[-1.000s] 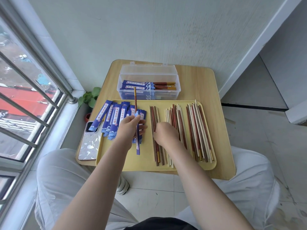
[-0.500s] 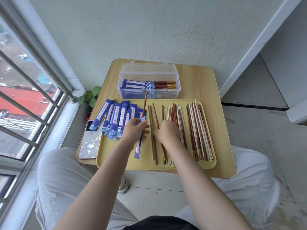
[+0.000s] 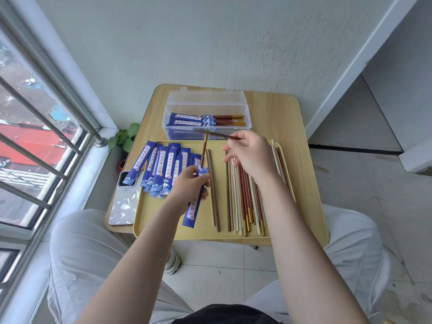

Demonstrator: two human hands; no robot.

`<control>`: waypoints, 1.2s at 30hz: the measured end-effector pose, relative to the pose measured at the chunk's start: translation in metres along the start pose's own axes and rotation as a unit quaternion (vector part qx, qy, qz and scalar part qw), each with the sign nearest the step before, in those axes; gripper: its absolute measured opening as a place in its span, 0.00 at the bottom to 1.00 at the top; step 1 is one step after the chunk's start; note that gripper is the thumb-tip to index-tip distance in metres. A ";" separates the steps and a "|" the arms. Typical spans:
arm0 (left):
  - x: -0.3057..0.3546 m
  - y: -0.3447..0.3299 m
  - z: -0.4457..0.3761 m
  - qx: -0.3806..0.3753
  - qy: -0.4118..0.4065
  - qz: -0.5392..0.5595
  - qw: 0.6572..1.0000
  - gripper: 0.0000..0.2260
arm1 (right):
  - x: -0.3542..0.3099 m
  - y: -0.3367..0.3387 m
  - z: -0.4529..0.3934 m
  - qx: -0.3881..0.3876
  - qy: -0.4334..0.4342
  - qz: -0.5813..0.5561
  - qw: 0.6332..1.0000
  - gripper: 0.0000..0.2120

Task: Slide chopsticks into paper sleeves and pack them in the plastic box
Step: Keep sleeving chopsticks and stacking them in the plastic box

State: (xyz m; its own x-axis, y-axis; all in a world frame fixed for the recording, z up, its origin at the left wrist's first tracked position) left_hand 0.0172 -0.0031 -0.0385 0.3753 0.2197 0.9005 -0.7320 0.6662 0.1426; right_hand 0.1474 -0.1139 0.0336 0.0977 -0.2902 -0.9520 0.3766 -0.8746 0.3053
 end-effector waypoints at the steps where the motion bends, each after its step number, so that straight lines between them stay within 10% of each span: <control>1: 0.000 0.000 0.000 -0.008 -0.003 -0.010 1.000 0.05 | -0.001 0.001 -0.002 0.025 0.020 0.005 0.999 0.04; 16: 0.005 -0.007 0.005 -0.016 -0.077 -0.123 0.989 0.10 | 0.001 0.000 -0.007 0.103 0.010 -0.060 0.993 0.12; 24: 0.010 -0.011 0.004 -0.001 -0.114 -0.129 0.985 0.13 | 0.007 -0.010 0.006 -0.103 -0.055 0.047 0.992 0.14; 29: 0.006 -0.007 0.001 0.009 -0.125 -0.180 0.976 0.10 | 0.012 -0.007 -0.007 0.085 0.000 -0.005 0.996 0.31; 36: 0.016 -0.012 -0.002 0.010 -0.154 -0.254 0.955 0.14 | 0.018 -0.011 -0.017 0.085 0.078 0.047 0.992 0.13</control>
State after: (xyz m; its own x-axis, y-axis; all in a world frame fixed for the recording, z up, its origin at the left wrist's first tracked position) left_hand 0.0328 -0.0064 -0.0266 0.5022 -0.3497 0.7909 -0.5114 0.6175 0.5977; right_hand 0.1604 -0.1033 0.0126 0.2710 -0.3224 -0.9070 0.2001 -0.9028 0.3807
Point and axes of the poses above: each hand's wrist, its own z-axis away from the middle knuckle, its own y-axis out of the back of the hand, x = y × z, the point moved 1 cm from there along -z, towards the middle knuckle, and after that the axes turned 13 degrees about x, right-handed, at the moved point
